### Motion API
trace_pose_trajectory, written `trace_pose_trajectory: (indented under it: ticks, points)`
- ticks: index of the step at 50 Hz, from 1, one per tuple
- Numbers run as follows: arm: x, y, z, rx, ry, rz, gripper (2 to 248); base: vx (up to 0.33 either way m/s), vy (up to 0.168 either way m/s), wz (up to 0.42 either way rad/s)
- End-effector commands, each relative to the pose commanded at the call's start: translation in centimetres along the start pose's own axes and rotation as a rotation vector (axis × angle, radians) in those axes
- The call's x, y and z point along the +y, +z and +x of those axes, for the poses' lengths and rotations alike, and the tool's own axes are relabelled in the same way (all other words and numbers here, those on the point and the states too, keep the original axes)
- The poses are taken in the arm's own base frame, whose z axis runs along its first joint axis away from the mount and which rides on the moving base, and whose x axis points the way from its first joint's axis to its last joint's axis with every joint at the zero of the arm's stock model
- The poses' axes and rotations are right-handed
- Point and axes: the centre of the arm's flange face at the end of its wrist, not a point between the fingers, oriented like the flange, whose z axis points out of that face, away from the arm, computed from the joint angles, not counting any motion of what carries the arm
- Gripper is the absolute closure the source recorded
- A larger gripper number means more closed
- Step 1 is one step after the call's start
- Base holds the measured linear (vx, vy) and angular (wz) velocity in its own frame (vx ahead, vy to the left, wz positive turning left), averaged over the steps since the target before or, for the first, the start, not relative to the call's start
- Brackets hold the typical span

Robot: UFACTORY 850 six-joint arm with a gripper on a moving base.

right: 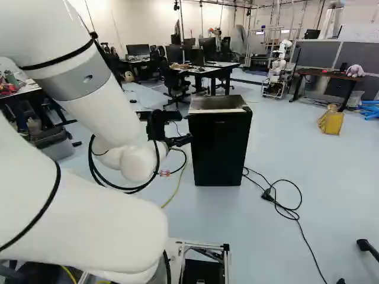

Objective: Grab a drink from the fridge

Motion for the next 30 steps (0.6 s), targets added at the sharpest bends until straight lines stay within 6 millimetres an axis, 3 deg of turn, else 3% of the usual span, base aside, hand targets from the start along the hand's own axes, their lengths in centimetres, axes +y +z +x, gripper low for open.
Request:
trace_pose_trajectory:
  ticks: [30]
  points:
    - [0.00,0.00,0.00,0.000,0.000,0.000,3,0.058,0.029,-0.008]
